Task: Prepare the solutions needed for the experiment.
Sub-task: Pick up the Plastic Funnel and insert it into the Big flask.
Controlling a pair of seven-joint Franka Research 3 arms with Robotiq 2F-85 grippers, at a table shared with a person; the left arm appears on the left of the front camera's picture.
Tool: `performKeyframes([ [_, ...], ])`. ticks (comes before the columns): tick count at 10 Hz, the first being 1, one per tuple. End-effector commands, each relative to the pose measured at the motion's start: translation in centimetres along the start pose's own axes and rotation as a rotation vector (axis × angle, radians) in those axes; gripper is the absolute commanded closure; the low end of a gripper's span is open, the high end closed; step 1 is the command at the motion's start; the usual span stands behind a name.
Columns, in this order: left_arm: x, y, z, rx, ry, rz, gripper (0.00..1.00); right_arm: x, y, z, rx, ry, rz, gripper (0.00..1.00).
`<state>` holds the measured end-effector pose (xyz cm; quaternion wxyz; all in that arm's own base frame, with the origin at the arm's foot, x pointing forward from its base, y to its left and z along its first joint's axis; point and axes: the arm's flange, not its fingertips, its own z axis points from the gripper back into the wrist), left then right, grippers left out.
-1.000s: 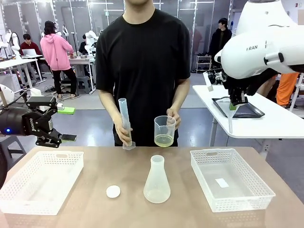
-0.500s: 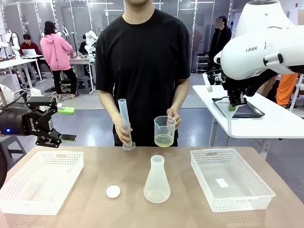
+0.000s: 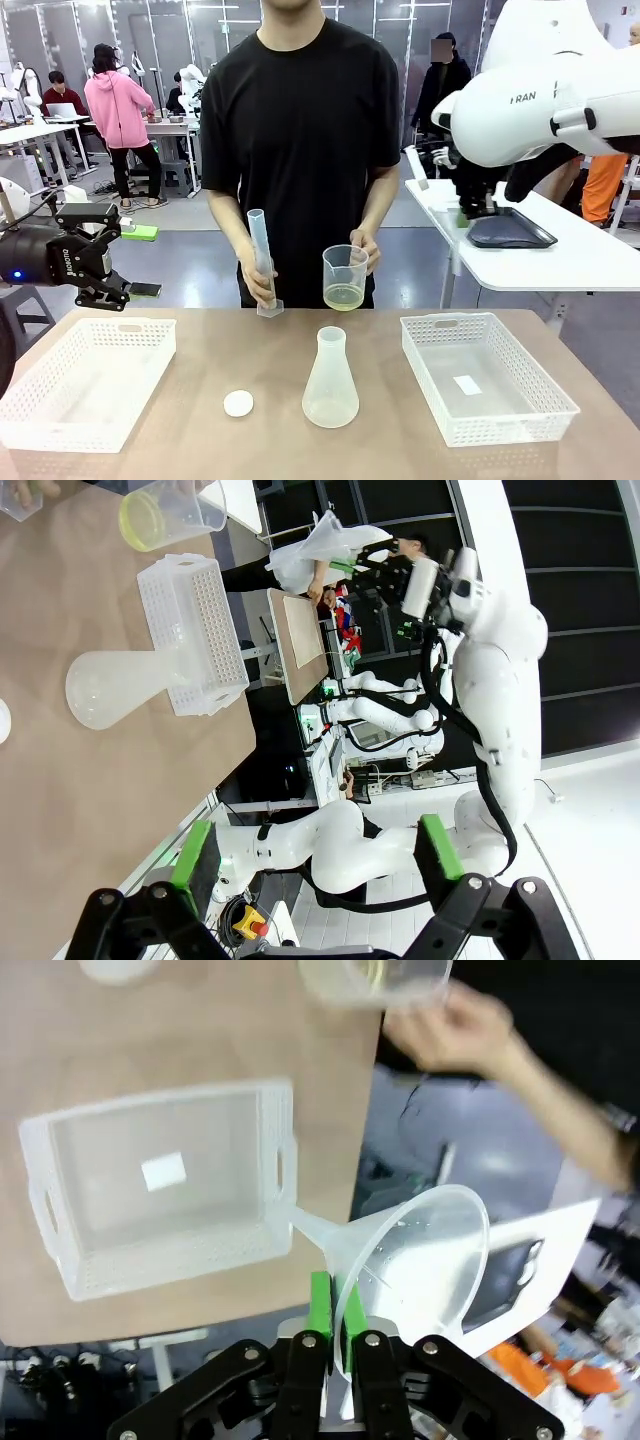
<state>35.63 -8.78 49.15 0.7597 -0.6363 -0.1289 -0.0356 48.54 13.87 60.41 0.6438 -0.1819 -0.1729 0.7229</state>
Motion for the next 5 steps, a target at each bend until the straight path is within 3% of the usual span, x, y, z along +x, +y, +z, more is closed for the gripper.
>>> performKeyframes([
  [1, 0.1, -0.2, -0.1, 0.003, -0.009, -0.006, 0.0, 2.2, 3.3, 2.4, -0.103, -0.12, 0.125, 0.95],
  [5, 0.1, -0.2, -0.1, 0.003, -0.009, -0.006, 0.0, 6.8, 8.3, 7.6, -0.213, -0.421, 0.386, 0.95],
])
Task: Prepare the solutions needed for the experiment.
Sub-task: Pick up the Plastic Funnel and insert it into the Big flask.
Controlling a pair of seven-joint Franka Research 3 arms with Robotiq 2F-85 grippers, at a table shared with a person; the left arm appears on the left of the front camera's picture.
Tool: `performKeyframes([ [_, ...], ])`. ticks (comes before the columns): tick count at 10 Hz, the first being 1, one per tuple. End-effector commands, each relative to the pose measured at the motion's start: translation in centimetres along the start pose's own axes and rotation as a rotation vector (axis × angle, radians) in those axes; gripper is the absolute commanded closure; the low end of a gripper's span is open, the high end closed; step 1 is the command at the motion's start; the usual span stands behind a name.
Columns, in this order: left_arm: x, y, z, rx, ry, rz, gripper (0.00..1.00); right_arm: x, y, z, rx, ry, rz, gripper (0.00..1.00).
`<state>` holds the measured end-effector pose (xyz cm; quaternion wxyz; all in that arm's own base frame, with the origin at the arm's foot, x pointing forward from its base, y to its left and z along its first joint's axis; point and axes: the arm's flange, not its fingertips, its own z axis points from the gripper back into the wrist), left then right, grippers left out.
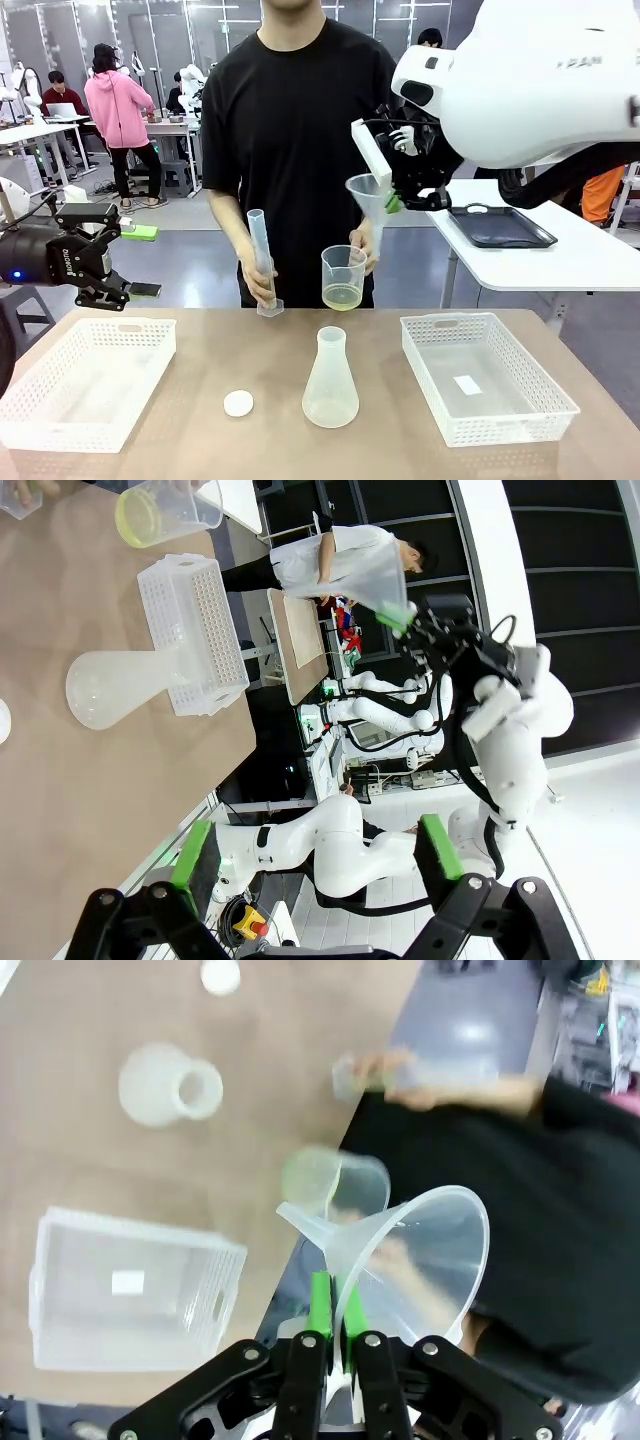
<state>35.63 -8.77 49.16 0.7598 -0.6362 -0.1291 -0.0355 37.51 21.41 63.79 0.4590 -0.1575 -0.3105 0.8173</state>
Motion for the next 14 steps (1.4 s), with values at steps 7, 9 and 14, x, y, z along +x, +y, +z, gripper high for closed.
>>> performKeyframes([
  [7, 0.1, -0.2, -0.1, 0.002, -0.009, -0.006, 0.0, 1.1, 4.6, 0.4, 0.014, -0.301, 0.253, 0.95],
  [9, 0.1, -0.2, -0.1, 0.002, -0.009, -0.006, 0.0, 1.9, 4.3, 0.9, 0.017, -0.277, 0.227, 0.95],
  [14, 0.1, -0.2, -0.1, 0.002, -0.009, -0.006, 0.0, 1.7, 4.7, -1.1, 0.059, -0.288, 0.235, 0.95],
])
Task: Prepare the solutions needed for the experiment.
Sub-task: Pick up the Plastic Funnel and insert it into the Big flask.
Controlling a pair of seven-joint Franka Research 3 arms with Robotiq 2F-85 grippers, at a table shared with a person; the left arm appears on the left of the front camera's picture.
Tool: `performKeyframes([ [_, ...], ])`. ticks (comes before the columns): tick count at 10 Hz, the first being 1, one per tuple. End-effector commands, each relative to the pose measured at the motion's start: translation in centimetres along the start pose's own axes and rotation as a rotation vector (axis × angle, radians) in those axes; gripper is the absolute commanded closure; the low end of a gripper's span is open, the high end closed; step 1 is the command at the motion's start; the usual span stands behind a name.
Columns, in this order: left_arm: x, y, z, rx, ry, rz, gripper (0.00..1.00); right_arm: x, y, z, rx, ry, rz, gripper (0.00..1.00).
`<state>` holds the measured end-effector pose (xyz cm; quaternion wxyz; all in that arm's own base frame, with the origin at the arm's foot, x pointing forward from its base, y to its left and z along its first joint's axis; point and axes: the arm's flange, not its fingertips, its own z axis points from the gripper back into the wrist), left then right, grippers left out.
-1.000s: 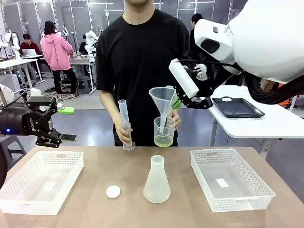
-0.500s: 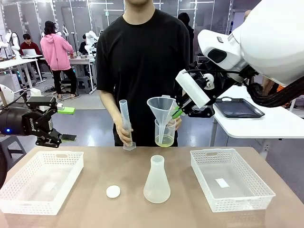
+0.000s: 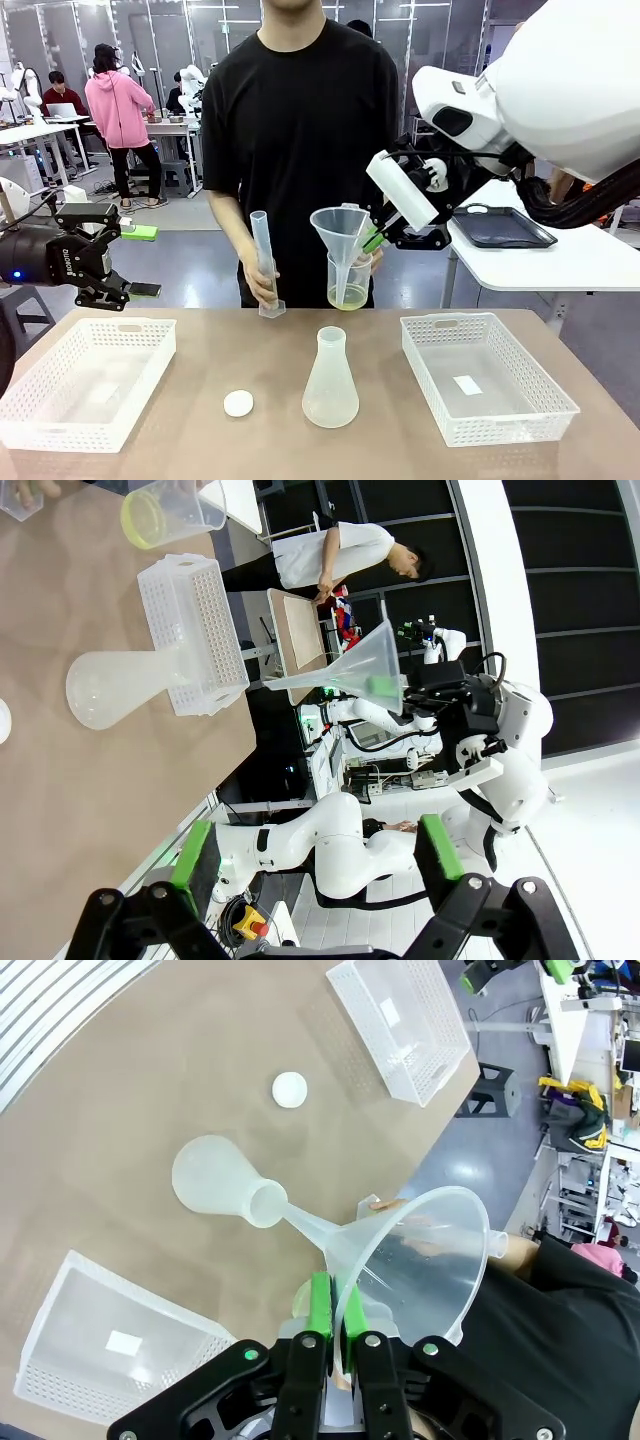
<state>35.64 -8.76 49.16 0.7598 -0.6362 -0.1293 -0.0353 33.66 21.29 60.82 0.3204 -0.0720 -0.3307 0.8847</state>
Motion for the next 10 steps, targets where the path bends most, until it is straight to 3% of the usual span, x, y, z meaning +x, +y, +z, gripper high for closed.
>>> performKeyframes([
  [1, 0.1, -0.2, -0.1, 0.002, -0.008, -0.006, 0.0, -0.5, 0.3, -1.5, 0.005, -0.018, 0.009, 0.95],
  [10, 0.1, -0.2, -0.1, 0.002, -0.008, -0.006, 0.0, -2.5, 1.4, -6.8, 0.012, -0.008, -0.004, 0.95],
])
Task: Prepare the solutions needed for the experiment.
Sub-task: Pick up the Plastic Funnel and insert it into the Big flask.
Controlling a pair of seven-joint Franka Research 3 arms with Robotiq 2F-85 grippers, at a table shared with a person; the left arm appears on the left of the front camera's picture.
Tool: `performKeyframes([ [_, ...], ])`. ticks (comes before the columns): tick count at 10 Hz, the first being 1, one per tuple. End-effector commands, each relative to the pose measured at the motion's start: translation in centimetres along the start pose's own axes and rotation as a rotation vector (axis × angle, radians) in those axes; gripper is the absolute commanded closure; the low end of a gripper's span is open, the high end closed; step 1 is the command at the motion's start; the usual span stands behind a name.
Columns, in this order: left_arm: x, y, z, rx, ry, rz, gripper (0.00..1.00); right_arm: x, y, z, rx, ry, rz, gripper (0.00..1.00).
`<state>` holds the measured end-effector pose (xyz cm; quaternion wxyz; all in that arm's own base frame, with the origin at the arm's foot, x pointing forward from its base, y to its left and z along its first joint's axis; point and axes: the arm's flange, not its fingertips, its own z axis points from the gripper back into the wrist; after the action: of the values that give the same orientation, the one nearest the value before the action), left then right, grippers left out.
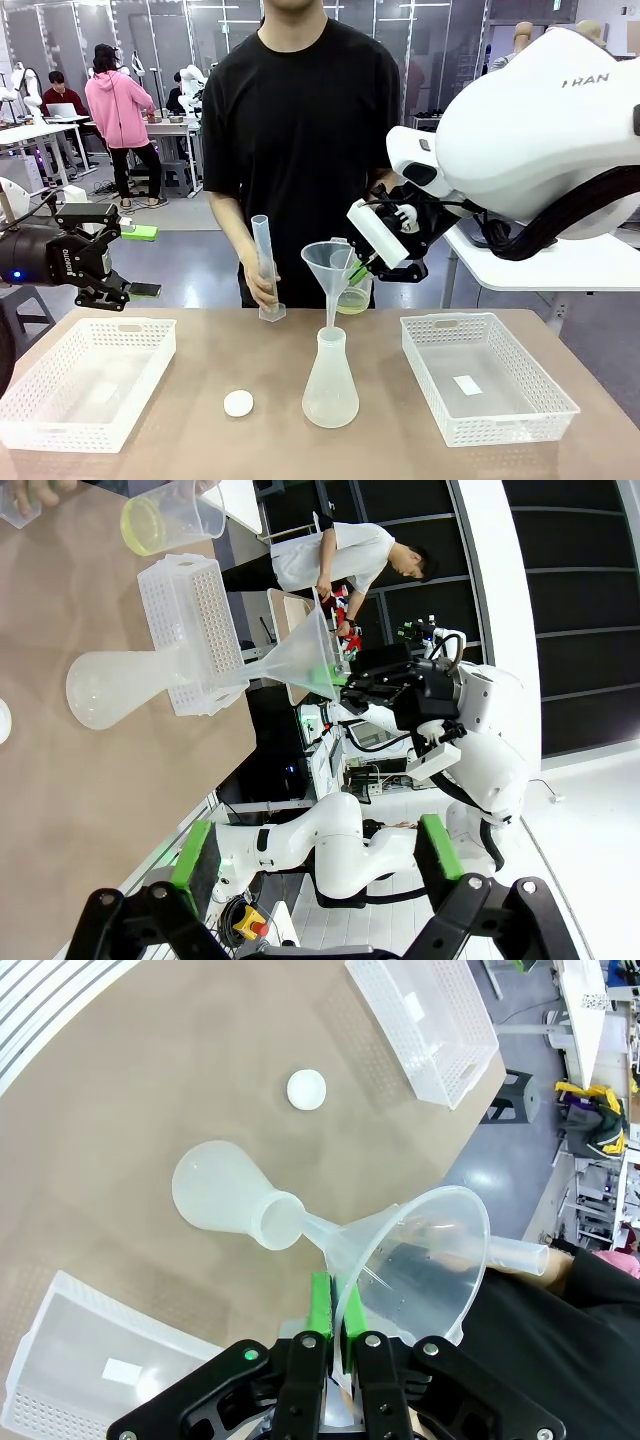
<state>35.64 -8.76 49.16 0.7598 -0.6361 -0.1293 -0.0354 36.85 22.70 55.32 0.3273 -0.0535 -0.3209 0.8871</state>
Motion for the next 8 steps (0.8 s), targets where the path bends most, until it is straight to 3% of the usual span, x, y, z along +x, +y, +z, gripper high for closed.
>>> performKeyframes([
  [1, 0.1, -0.2, -0.1, 0.002, -0.008, -0.006, 0.0, -0.6, 0.4, -1.1, -0.024, 0.009, 0.015, 0.95],
  [8, 0.1, -0.2, -0.1, 0.002, -0.008, -0.006, 0.0, -1.6, 1.1, -4.0, -0.021, -0.016, -0.016, 0.95],
])
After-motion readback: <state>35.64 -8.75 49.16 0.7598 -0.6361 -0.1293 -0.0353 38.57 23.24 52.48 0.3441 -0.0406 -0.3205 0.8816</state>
